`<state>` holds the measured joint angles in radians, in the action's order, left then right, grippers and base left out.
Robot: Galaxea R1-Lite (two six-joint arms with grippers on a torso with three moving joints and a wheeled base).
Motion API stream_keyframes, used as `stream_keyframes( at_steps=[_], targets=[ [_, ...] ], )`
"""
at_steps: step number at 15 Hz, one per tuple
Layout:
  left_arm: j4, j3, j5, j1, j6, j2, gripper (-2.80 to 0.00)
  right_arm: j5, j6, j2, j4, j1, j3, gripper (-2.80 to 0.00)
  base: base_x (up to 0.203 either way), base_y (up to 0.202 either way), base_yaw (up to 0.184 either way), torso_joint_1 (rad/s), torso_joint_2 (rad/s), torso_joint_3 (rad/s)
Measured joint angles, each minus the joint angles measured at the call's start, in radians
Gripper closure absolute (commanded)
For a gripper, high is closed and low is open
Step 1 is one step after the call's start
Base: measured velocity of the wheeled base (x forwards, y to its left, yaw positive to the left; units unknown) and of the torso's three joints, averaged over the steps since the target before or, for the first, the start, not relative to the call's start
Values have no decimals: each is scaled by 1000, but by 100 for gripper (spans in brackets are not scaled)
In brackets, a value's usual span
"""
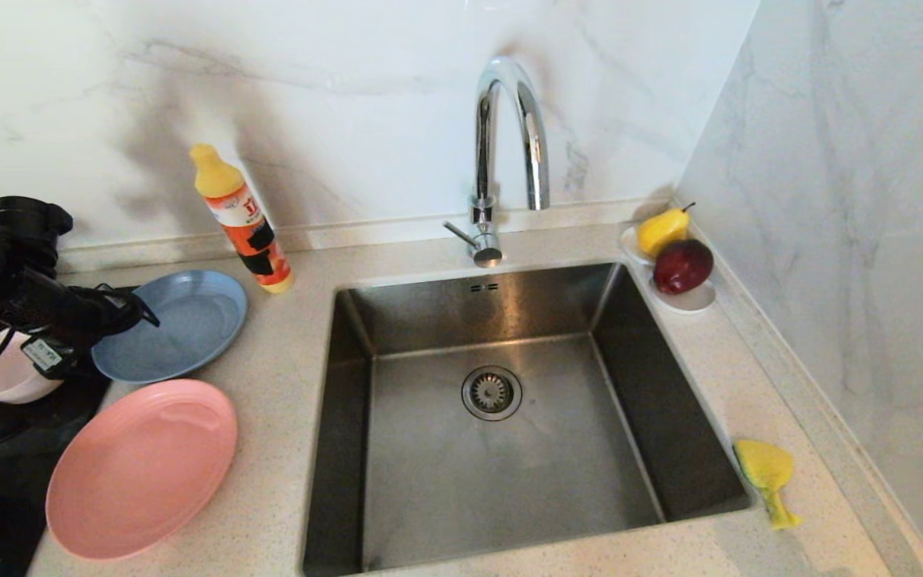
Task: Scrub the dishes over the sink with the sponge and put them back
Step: Place the plate on the plate
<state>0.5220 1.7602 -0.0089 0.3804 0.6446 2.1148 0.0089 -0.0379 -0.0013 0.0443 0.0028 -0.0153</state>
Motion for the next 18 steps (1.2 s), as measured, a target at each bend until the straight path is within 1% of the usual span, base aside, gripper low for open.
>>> stream_keyframes(
  at_steps=[4,5,12,15,18],
  targets=[
    [-3,12,1,0,5,18,-280,0,0,0,0,0,0,0,0,0,0,0,0,0],
    [-3,15,2,0,7,22,0,0,0,0,0,0,0,0,0,0,0,0,0,0],
    [-2,50,11,13,6,50,0,0,0,0,0,0,0,0,0,0,0,0,0,0],
    [4,88,13,36,4,57,0,0,0,0,0,0,0,0,0,0,0,0,0,0],
    [46,151,15,70,6,55,0,0,0,0,0,-1,0,0,0,0,0,0,0,0]
  ],
)
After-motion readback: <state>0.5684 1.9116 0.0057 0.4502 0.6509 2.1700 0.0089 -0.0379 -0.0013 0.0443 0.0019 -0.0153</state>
